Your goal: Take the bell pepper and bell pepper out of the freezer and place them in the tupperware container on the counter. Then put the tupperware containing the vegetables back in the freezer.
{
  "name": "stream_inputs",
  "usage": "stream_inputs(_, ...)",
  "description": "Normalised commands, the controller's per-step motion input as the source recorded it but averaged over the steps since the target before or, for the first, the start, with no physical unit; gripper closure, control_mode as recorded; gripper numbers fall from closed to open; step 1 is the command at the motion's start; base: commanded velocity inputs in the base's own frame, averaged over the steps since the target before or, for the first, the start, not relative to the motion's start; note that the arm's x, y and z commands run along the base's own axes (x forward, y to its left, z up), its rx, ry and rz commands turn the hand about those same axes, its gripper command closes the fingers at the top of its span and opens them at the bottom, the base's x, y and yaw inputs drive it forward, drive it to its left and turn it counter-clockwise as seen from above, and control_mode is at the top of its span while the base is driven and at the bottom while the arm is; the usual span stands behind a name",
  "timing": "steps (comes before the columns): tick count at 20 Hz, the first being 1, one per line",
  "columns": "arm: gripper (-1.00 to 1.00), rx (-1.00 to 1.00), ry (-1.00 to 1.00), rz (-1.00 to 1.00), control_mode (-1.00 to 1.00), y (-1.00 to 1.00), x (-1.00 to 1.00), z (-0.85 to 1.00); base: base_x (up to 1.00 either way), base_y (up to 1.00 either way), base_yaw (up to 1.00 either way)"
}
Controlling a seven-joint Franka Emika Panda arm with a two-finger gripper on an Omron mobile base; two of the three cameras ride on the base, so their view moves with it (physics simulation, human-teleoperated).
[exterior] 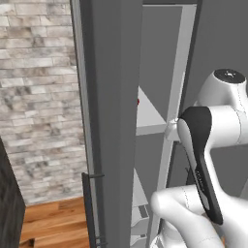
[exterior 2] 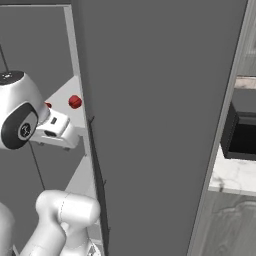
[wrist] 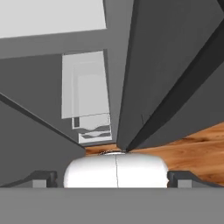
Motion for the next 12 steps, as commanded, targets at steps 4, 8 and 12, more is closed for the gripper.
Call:
stream_inputs(4, -1.00, 0.13, -0.19, 0.00, -1.00, 0.01, 0.00, 0.49, 0.00, 0.00, 0.00)
stream_inputs(8, -1.00, 0.13, -0.20, 0.00, -1.00, 0.05, 0.00, 0.45, 0.00, 0.00, 0.00)
stream_inputs(12, -1.00, 0.08, -0.13, 0.00, -1.00, 0.19, 0.08, 0.23, 0.00, 0.00, 0.00)
